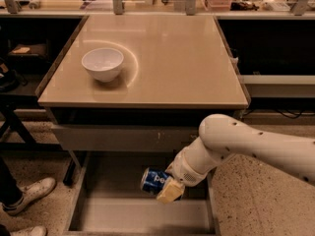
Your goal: Place pepsi can into middle drawer
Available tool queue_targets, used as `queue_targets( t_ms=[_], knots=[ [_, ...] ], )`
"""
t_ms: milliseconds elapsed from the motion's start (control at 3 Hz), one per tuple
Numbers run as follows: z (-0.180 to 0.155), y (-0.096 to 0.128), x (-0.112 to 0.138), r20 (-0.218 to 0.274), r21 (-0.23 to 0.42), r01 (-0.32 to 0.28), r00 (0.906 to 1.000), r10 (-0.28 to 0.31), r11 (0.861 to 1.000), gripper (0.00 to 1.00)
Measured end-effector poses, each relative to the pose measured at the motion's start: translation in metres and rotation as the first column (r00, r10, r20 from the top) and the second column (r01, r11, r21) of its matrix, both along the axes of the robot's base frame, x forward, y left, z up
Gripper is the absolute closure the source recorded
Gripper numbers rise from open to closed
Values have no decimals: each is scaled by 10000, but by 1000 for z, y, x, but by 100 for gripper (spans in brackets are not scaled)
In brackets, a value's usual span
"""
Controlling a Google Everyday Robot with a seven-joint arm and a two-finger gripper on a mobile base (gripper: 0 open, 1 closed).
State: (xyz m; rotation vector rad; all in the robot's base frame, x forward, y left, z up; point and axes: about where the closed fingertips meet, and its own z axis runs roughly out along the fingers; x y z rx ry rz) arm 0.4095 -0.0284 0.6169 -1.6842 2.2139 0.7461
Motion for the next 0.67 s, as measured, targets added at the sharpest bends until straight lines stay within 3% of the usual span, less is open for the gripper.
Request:
queue_targets(
  t_ms=[667],
  knots=[
    [-89, 51, 0, -916, 792, 590, 9945, -517, 9951, 100]
  ],
)
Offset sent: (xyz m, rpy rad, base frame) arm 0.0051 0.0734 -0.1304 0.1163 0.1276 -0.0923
